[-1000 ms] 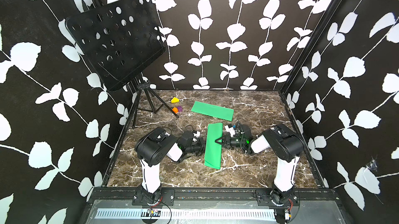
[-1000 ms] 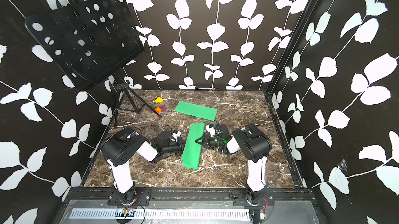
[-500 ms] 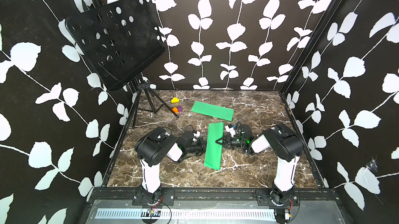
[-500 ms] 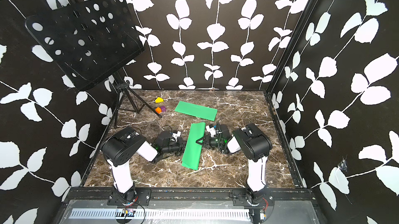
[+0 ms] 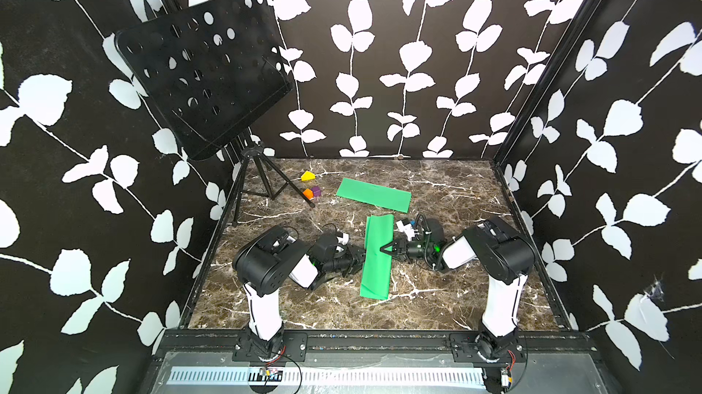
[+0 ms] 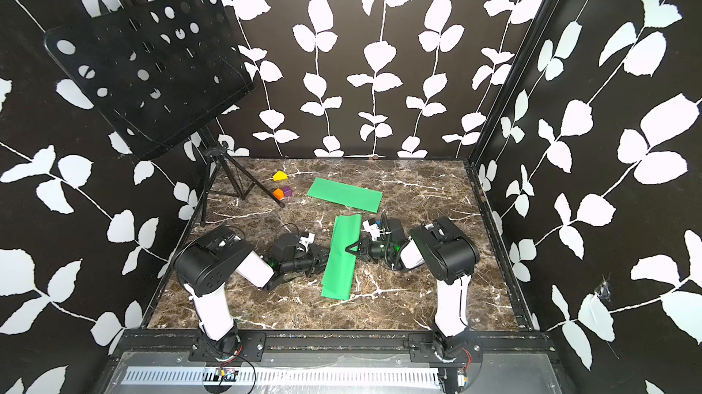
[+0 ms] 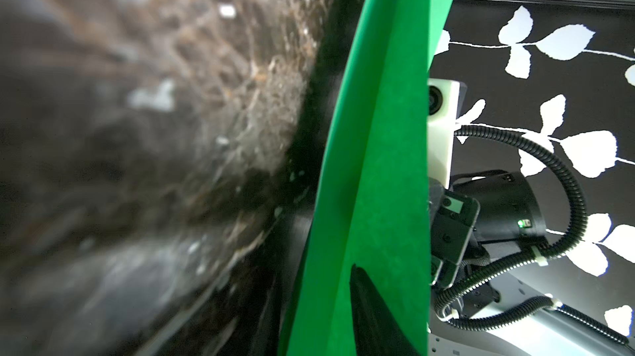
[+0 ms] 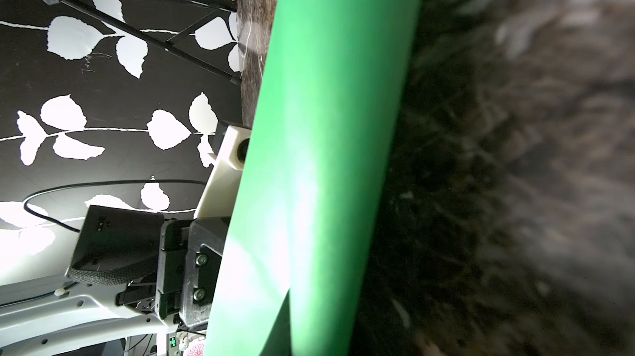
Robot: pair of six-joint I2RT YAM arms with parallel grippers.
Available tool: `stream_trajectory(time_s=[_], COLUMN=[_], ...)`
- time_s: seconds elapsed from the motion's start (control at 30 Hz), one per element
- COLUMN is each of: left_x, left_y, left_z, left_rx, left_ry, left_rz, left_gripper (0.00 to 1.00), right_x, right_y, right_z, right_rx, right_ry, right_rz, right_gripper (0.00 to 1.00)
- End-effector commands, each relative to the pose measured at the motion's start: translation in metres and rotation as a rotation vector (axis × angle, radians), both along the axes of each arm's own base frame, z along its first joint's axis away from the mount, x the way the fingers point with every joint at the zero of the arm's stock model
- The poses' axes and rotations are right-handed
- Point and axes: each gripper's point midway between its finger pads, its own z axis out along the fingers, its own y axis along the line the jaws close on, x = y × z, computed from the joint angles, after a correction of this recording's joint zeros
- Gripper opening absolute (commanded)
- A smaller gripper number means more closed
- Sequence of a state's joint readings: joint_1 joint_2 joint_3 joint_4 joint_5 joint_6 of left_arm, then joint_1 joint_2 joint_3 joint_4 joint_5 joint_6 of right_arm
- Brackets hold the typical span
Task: Fold the rectangular paper in half along the long edge
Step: Fold the paper at the center of the board.
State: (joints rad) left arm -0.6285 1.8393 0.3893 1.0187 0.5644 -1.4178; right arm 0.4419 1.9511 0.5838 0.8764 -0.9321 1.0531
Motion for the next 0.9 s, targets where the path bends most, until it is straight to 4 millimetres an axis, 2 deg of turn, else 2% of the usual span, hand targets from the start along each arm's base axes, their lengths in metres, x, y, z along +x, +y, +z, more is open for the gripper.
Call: stream_trajectory(time_s=[0.0, 0.17, 0.27, 0.4, 0.47, 0.67, 0.87], left_x=[-0.030, -0.034, -0.035, -0.031, -0.030, -0.031, -0.039], left_y=[0.037, 0.055, 0.065, 0.069, 0.070, 0.064, 0.064], left_z=[-0.056, -0.061, -0.061, -0.055, -0.054, -0.056, -0.064], left_rx=[0.190, 0.260, 0.315, 0.373, 0.392, 0.398, 0.447], left_ry=[0.198, 0.194, 0.176, 0.138, 0.126, 0.126, 0.142], left_rz=[0.045, 0.064, 0.079, 0.055, 0.051, -0.003, -0.088], left_gripper=[0.40, 0.55, 0.70, 0.84, 0.88, 0.88, 0.76], right_x=[-0.010, -0.010, -0.010, -0.011, -0.011, -0.011, -0.014], right_y=[-0.012, -0.012, -0.012, -0.012, -0.011, -0.011, -0.011], right_z=[-0.027, -0.027, -0.026, -0.026, -0.026, -0.024, -0.026], right_rx=[-0.060, -0.061, -0.061, -0.067, -0.070, -0.076, -0.088], right_ry=[0.083, 0.082, 0.080, 0.080, 0.077, 0.070, 0.075], right_rz=[-0.023, -0.021, -0.018, -0.013, -0.009, -0.002, 0.029], right_gripper=[0.16, 0.16, 0.16, 0.17, 0.18, 0.18, 0.19])
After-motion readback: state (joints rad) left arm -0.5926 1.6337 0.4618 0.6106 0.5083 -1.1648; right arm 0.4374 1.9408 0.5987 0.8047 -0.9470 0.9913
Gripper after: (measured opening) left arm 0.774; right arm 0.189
